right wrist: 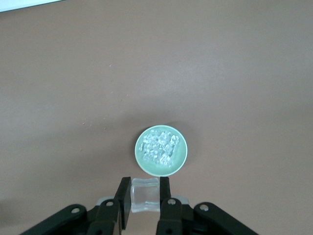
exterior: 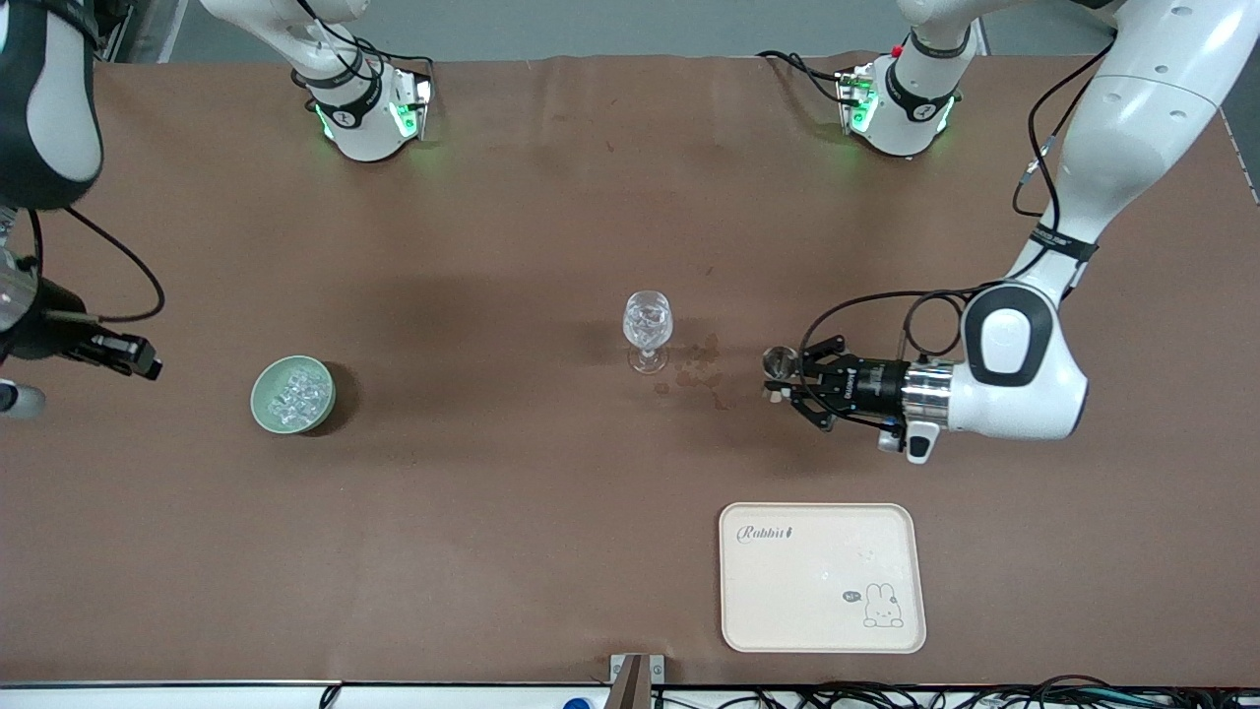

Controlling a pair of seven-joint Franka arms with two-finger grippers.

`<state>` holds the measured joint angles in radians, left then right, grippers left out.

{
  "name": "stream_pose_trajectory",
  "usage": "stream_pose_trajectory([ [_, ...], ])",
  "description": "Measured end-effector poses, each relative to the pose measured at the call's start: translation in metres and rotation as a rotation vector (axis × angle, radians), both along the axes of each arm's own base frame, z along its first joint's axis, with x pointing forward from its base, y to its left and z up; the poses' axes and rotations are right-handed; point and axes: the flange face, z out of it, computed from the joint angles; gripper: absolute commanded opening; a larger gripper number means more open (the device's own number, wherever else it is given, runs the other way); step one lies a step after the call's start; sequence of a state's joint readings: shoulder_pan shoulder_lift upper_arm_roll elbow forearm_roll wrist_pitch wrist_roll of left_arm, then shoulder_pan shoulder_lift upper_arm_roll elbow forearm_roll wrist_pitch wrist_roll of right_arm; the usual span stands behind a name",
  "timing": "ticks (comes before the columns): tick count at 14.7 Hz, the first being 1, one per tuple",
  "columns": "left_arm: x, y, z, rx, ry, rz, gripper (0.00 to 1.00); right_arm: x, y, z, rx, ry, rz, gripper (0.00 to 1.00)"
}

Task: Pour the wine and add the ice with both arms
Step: 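Bring the jigger above the wine glass with the left gripper, then tilt the jigger over the wine glass with the left gripper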

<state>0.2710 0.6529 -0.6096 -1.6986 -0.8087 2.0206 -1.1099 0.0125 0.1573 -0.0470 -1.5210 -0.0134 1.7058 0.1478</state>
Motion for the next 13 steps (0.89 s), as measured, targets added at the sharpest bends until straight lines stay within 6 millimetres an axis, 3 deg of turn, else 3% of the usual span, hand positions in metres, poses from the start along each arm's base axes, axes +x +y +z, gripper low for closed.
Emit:
stream_pose_trajectory([
  [3,-0.009,-0.036,0.015,0.035,0.003,-0.003,0.01,-0.026,0.020,0.037,0.003,0.000,0.032,0.14],
  [5,-0.017,-0.058,0.025,0.053,0.001,-0.010,0.01,-0.037,0.021,0.050,0.005,-0.010,0.036,0.14],
  [8,-0.028,-0.082,0.032,0.075,-0.013,-0.030,0.01,-0.040,0.010,0.054,0.005,-0.021,0.017,0.14],
  [13,-0.048,-0.099,0.029,0.113,-0.027,-0.064,0.01,-0.039,-0.013,0.066,0.000,-0.054,0.028,0.14],
])
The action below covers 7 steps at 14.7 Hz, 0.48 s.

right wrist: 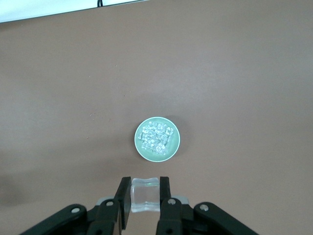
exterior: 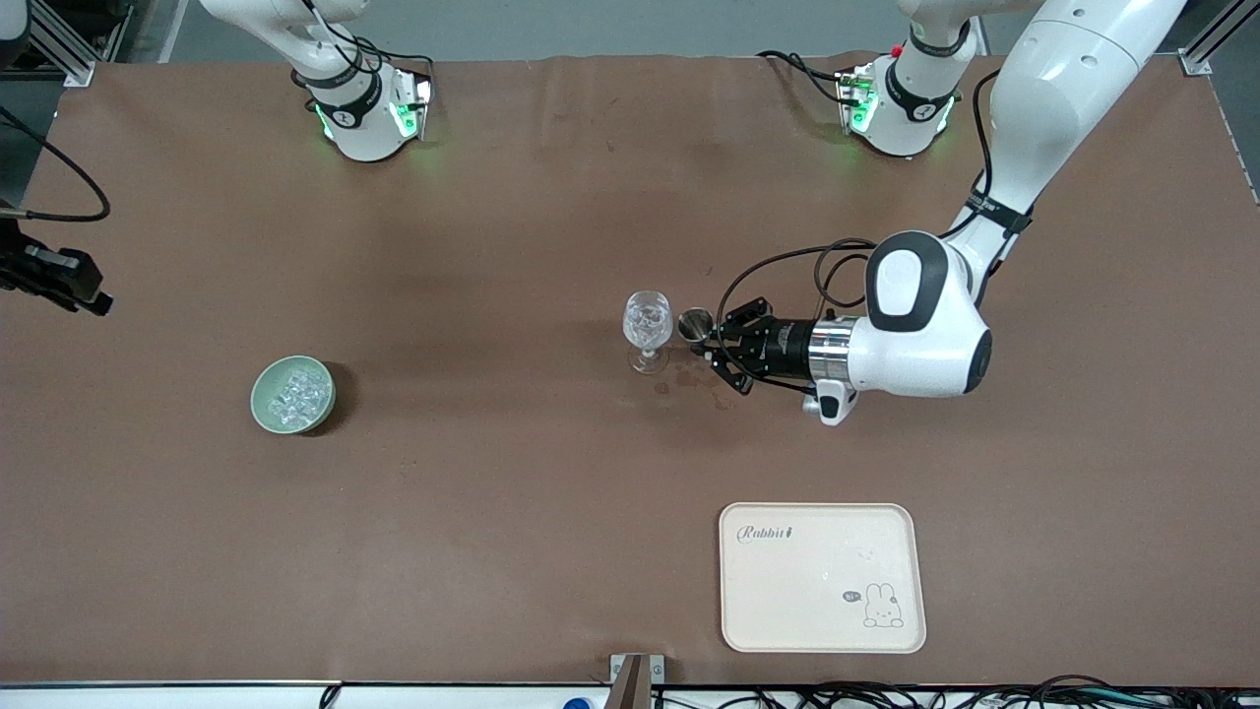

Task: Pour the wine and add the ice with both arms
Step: 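Tilt the jigger over the wine glass with the left gripper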

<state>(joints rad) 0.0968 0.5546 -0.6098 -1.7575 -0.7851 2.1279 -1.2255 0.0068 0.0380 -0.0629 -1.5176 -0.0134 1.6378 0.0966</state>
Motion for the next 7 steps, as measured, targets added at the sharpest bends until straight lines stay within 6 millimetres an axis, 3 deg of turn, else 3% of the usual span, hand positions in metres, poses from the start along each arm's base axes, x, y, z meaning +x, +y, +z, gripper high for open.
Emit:
stream_pose_trajectory([
  [7,-0.023,-0.020,0.022,0.223,-0.015,-0.011,0.01,0.000,0.003,0.000,0.000,0.002,0.012,0.15],
])
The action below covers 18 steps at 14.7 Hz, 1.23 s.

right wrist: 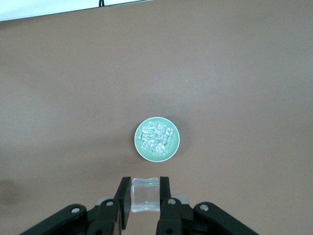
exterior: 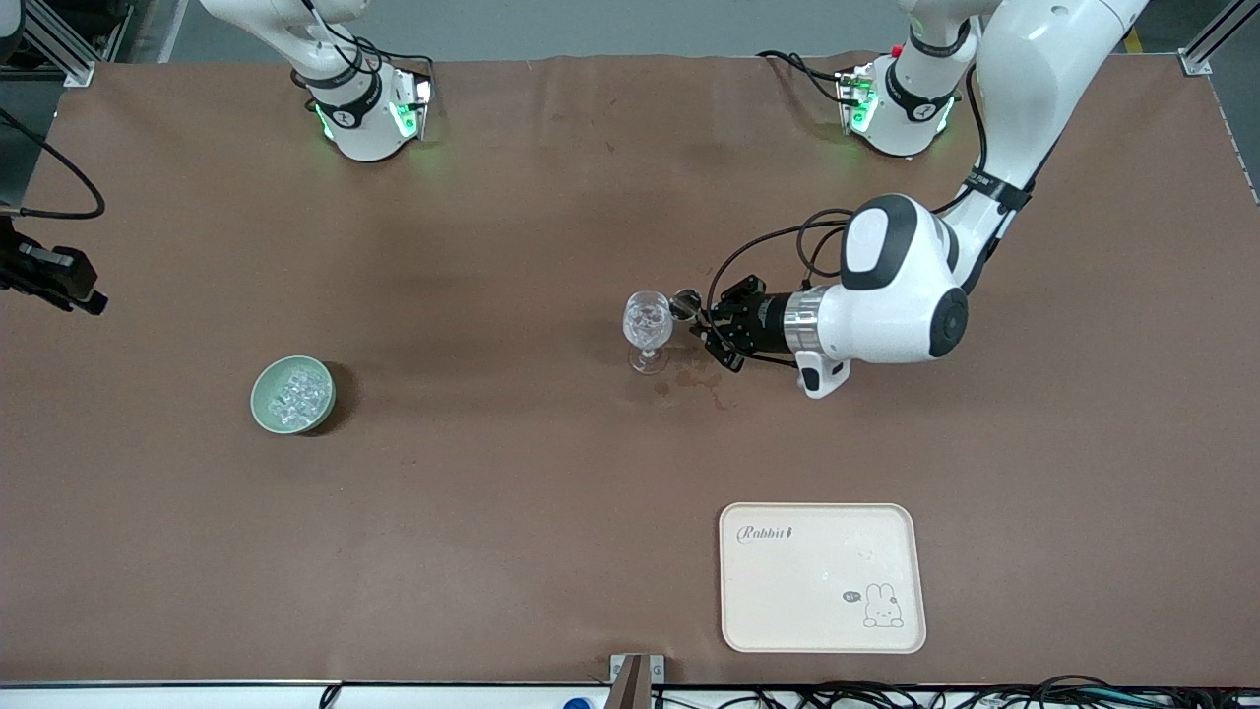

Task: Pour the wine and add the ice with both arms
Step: 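Tilt the jigger over the wine glass with the left gripper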

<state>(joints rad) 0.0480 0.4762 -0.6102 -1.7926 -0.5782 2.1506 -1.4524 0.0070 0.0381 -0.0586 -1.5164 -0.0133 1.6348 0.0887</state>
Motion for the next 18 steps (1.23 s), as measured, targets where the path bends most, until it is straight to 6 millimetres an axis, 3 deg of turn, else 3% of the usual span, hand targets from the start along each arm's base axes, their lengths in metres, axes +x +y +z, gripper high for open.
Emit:
stream_pose_trajectory([
  [18,-0.005,-0.015,0.008,0.043,0.004,0.039,0.01,0.000,0.003,-0.002,0.000,0.007,0.006,0.15],
])
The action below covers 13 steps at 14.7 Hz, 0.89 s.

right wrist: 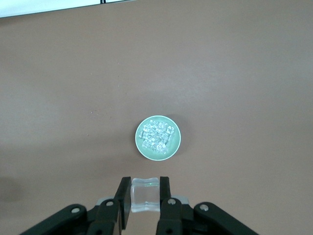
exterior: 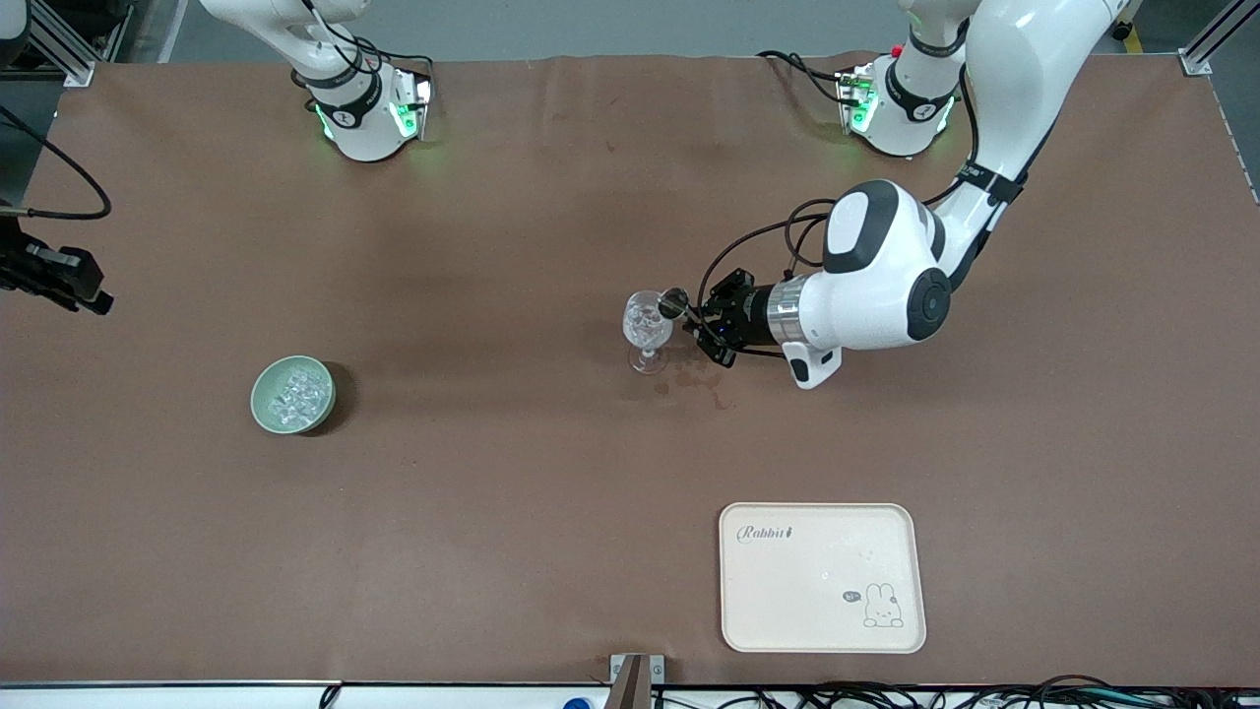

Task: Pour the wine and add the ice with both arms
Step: 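Tilt the jigger over the wine glass with the left gripper, then hold the jigger inverted above the glass, then turn it upright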

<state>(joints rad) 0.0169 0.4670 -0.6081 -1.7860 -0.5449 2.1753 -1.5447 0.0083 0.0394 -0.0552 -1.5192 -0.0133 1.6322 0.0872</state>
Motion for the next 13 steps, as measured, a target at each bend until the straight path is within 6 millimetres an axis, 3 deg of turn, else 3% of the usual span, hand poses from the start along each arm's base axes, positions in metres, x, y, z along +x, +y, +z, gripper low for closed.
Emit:
stream_pose_trajectory([
  [13,-0.009,-0.021,0.006,0.147,-0.034,-0.005,0.01,0.000,0.000,0.000,0.000,0.000,0.000,0.15],
])
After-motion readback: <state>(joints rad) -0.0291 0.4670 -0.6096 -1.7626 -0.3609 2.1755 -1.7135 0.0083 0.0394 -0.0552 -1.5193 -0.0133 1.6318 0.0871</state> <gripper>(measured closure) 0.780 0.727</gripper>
